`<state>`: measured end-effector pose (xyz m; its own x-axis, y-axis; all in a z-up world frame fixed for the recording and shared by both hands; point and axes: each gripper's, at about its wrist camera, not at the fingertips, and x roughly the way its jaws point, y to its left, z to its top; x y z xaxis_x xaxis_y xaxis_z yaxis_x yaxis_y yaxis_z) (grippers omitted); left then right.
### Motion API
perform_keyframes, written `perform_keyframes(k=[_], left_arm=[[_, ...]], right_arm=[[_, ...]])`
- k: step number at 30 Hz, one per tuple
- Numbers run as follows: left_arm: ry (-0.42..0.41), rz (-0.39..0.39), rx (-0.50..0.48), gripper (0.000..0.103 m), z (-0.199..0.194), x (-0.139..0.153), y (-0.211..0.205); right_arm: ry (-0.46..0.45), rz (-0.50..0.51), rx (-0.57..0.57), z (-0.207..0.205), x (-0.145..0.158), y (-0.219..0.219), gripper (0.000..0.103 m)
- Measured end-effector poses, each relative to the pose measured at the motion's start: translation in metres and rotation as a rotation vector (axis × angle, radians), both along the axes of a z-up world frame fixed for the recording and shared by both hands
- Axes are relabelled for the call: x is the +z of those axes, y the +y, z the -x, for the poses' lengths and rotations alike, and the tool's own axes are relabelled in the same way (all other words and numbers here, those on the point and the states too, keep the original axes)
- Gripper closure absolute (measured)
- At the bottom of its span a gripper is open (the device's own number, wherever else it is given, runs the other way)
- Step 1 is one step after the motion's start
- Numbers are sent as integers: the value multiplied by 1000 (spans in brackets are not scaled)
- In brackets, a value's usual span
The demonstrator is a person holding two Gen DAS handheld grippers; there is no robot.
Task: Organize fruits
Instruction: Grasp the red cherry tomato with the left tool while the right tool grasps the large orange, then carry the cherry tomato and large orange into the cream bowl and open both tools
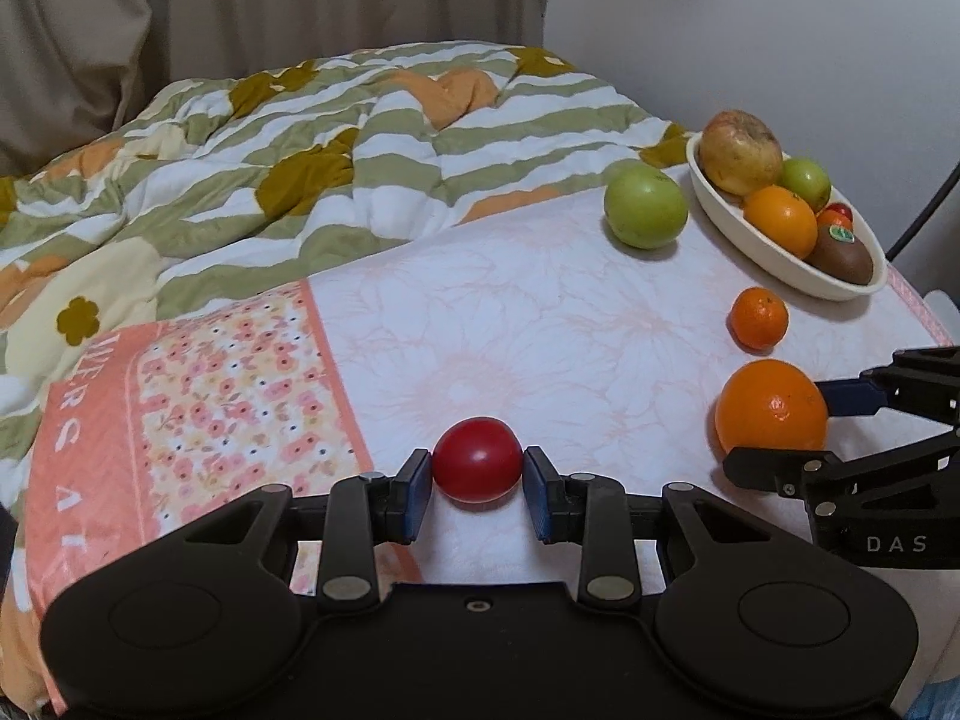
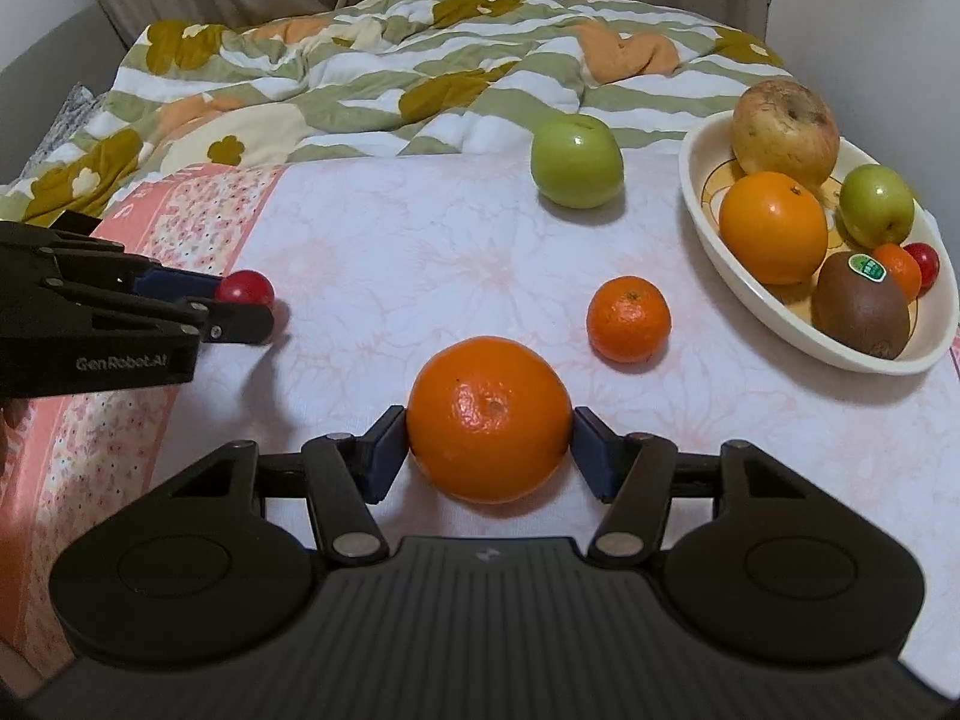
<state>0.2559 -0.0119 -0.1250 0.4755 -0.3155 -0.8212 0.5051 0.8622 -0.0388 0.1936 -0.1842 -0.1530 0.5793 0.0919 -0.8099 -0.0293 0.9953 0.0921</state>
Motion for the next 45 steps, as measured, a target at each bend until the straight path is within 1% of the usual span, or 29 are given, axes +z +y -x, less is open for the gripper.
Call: perform_keyframes(k=[7, 12, 16, 21, 24, 28, 31, 35, 40, 45], left_arm=[[-25, 24, 24, 67, 16, 17, 9], [-71, 58, 37, 67, 35, 40, 11], [-111, 96, 66, 67, 52, 64, 8], [-159, 110, 100, 67, 70, 85, -5], [-186, 98, 129, 67, 80, 93, -20], [-182, 111, 184, 67, 91, 99, -43], [-191, 103, 201, 67, 98, 102, -67], [-197, 107, 218, 67, 103, 103, -99], [-195, 116, 234, 67, 103, 101, -142], [-195, 119, 251, 67, 95, 98, -177]], right_arm=[[-27, 1, 9, 15, 19, 5, 29], [-60, -7, 10, 31, 42, 4, 29], [-70, -38, 19, 41, 60, -6, 29], [-94, -50, 32, 56, 77, -26, 29], [-107, -63, 46, 62, 82, -44, 29], [-105, -63, 91, 72, 87, -72, 29], [-113, -57, 123, 81, 92, -96, 29], [-121, -59, 136, 91, 96, -132, 29], [-134, -46, 153, 91, 99, -174, 29], [-150, -22, 174, 81, 102, -212, 29]])
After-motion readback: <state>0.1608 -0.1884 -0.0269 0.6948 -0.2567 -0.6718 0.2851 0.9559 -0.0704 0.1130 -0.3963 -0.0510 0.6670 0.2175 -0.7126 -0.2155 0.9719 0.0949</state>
